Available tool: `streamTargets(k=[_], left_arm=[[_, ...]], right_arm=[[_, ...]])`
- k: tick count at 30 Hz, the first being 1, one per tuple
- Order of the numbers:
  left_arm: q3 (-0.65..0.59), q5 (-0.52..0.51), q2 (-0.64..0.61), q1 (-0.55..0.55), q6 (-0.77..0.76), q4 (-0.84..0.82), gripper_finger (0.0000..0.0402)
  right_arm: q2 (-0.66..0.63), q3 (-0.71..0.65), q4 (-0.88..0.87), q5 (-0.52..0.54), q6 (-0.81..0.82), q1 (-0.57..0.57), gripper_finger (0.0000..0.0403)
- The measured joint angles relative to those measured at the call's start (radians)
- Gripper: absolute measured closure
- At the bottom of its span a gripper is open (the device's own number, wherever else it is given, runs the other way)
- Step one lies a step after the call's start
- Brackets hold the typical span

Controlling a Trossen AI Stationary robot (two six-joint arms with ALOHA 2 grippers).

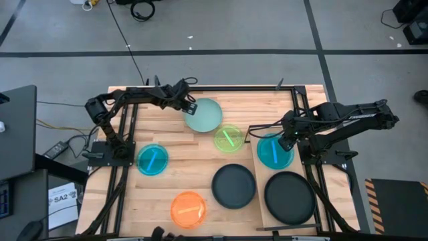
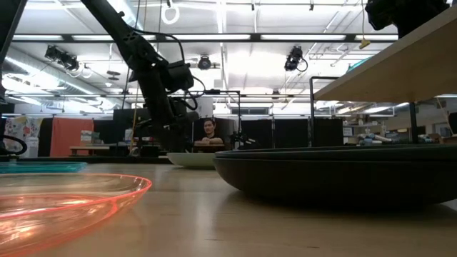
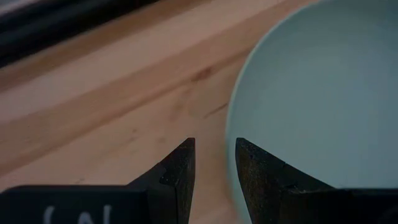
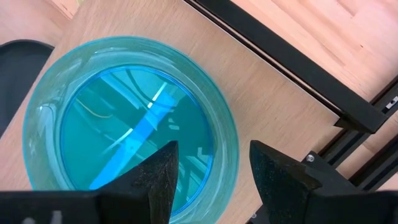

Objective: Place and stack plates onto a shelf
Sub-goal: Stack the gray plate on top of the black plate on the shelf

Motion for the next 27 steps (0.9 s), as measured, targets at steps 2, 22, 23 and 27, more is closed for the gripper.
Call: streamTargets(k=[2,22,23,27], left_arm=[[-0.02,0.009,0.0,0.0,-0.017,0.013,0.028],[-0.079,0.08,0.0,-0.009,-0.059,0.055,0.033],[-0.079,0.079,0.0,-0.009,-0.066,0.055,0.0339],[-0.078,0.083,0.0,-0.009,-0.084,0.071,0.037]], right_arm=[[0.0,0.0,0.006,0.0,0.0,0.0,0.0199],[0.0,0.0,0.008,0.0,0.0,0.0,0.0199],[0.0,0.0,0.008,0.0,0.0,0.0,0.0199],[0.0,0.0,0.008,-0.005,0.0,0.0,0.0199]])
